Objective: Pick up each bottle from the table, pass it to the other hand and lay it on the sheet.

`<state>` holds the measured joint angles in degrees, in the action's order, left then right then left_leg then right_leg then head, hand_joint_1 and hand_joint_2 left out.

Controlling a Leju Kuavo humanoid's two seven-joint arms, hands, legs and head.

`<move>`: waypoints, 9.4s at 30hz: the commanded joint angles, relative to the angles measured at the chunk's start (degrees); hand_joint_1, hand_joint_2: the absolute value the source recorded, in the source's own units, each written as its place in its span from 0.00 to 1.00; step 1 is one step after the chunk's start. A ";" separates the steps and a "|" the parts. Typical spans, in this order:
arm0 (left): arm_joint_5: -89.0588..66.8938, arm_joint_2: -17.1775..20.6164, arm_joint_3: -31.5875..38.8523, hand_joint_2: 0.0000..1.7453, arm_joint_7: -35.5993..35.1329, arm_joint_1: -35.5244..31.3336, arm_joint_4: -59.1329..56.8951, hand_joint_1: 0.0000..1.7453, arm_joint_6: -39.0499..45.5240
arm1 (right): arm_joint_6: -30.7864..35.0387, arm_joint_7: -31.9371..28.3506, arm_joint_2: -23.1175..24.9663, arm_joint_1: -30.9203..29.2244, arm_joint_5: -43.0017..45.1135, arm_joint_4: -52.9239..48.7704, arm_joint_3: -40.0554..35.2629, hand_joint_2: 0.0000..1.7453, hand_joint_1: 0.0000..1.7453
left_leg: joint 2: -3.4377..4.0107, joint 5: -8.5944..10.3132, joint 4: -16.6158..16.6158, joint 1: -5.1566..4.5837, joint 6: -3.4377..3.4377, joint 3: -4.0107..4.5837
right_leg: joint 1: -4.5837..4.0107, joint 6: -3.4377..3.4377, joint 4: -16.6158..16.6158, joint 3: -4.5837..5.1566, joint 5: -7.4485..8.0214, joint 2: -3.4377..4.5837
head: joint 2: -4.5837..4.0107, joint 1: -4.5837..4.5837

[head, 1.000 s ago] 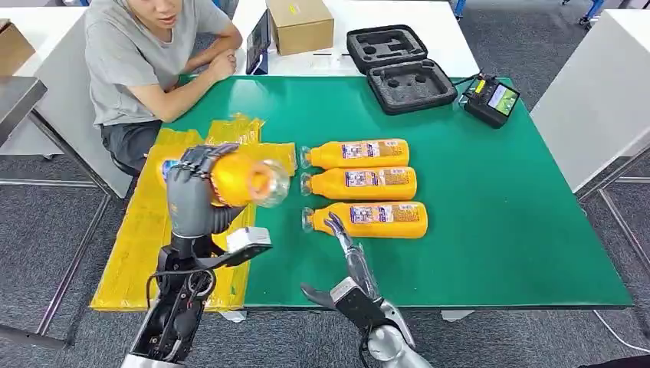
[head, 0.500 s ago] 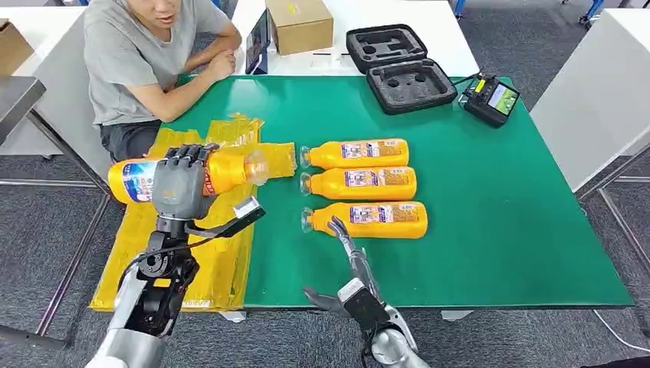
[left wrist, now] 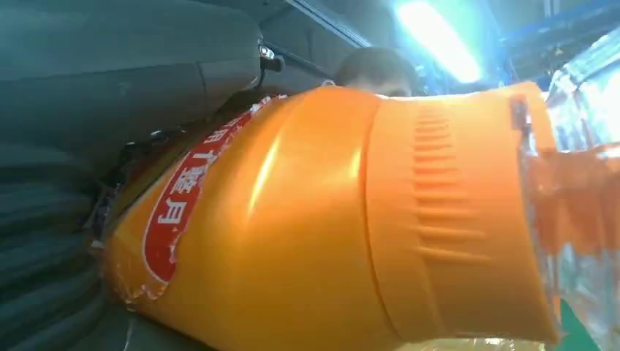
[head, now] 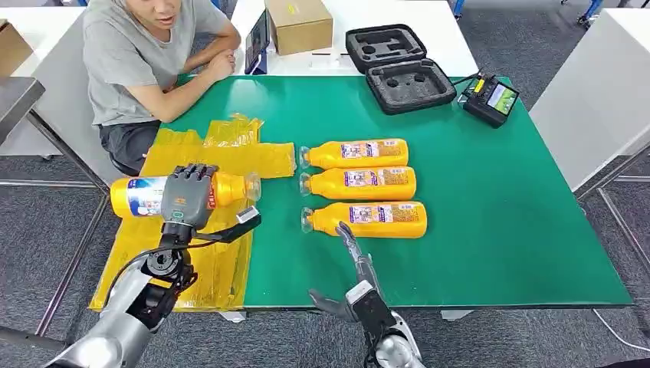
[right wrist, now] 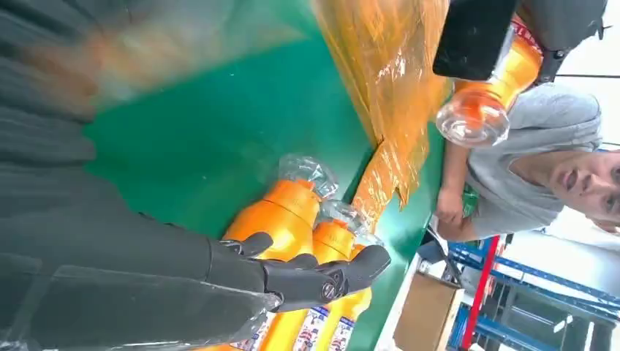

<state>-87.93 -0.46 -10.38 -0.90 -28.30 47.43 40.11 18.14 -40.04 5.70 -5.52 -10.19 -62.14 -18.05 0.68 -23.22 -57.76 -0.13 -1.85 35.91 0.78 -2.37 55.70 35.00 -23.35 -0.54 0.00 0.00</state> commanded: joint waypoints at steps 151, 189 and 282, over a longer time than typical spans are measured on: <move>86.88 -5.44 -19.56 1.00 40.90 26.49 36.77 0.00 -11.73 | 7.83 0.04 -6.03 11.66 -2.27 -28.18 9.43 0.00 0.00 | -0.30 -0.26 0.04 -0.09 0.11 -0.15 | 0.06 0.04 -0.06 -0.18 -0.20 -0.14 | 0.00 -0.02; 87.21 -9.05 -21.41 1.00 40.90 19.36 24.87 0.00 -15.12 | 14.10 17.50 -7.57 7.21 -59.58 -11.70 18.92 1.00 0.00 | -0.27 -0.21 0.09 -0.01 0.12 -0.32 | 0.00 0.09 -0.17 -0.39 -0.13 -0.09 | 0.00 -0.02; 92.88 -16.41 -8.78 1.00 40.90 23.06 27.93 0.00 -4.77 | -9.59 0.04 -6.48 -9.43 -4.90 8.06 11.80 1.00 1.00 | -0.24 -0.23 0.04 0.08 0.14 -0.88 | -0.08 0.13 -0.11 -0.95 -0.15 -0.06 | 0.00 0.00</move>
<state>2.48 -11.81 -29.61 40.20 -6.25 80.98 38.73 4.96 -40.15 -2.27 -22.98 -20.21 -39.52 -1.31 0.46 -23.34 -57.76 -0.10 -1.82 35.26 0.74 -2.34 55.65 34.25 -23.42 -0.67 0.00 0.00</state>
